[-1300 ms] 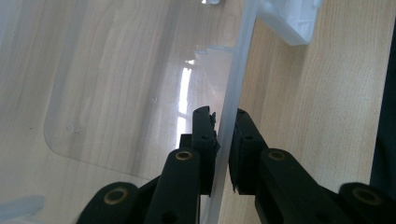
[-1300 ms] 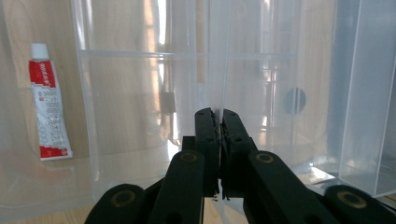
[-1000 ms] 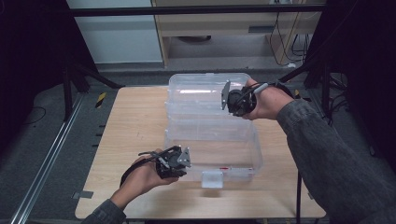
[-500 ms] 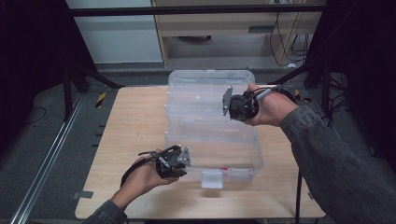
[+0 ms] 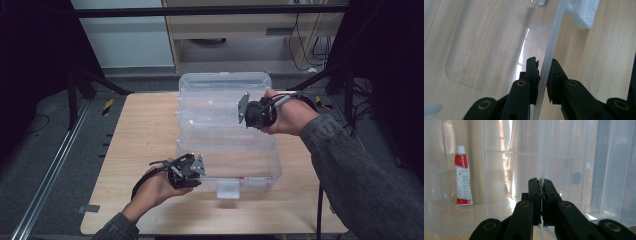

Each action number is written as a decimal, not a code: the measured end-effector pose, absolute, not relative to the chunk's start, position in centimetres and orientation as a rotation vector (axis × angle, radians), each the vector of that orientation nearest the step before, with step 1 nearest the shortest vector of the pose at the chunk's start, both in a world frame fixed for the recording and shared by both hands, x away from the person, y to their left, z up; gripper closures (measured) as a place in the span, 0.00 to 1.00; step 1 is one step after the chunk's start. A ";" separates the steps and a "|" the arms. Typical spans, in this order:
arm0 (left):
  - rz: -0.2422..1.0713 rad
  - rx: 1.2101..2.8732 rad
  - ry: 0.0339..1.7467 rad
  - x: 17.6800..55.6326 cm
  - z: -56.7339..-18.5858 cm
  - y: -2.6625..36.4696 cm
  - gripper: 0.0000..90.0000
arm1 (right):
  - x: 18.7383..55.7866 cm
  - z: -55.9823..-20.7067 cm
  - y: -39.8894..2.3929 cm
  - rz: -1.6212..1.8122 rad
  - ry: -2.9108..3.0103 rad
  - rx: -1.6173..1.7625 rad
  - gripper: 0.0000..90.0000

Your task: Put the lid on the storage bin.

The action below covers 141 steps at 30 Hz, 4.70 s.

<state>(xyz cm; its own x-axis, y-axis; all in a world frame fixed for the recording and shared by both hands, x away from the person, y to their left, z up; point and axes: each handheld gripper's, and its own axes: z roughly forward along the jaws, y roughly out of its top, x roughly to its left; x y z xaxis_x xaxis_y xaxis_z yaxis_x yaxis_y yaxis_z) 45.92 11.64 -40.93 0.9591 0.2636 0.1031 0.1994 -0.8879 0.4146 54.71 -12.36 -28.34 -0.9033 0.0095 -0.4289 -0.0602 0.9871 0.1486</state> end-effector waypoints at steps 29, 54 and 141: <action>0.253 2.696 0.264 46.2 -41.0 11.8 0.88 | 50.1 -29.3 -13.0 0.254 2.644 -0.077 0.96; 0.279 2.671 0.348 45.6 -41.3 11.5 0.86 | 49.8 -29.8 -13.5 0.293 2.657 -0.068 0.94; 0.423 2.210 0.596 49.3 -28.4 18.1 1.00 | 47.8 -31.3 -14.4 0.344 2.695 -0.077 0.90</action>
<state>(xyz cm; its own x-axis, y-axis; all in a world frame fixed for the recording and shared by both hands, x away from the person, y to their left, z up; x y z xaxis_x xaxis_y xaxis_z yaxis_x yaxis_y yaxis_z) 49.33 18.07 -28.36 0.8336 0.5422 0.1053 0.2779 -0.5765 0.7684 47.82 -14.39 -31.28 -0.9102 -0.0018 -0.4141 -0.1056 0.9679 0.2279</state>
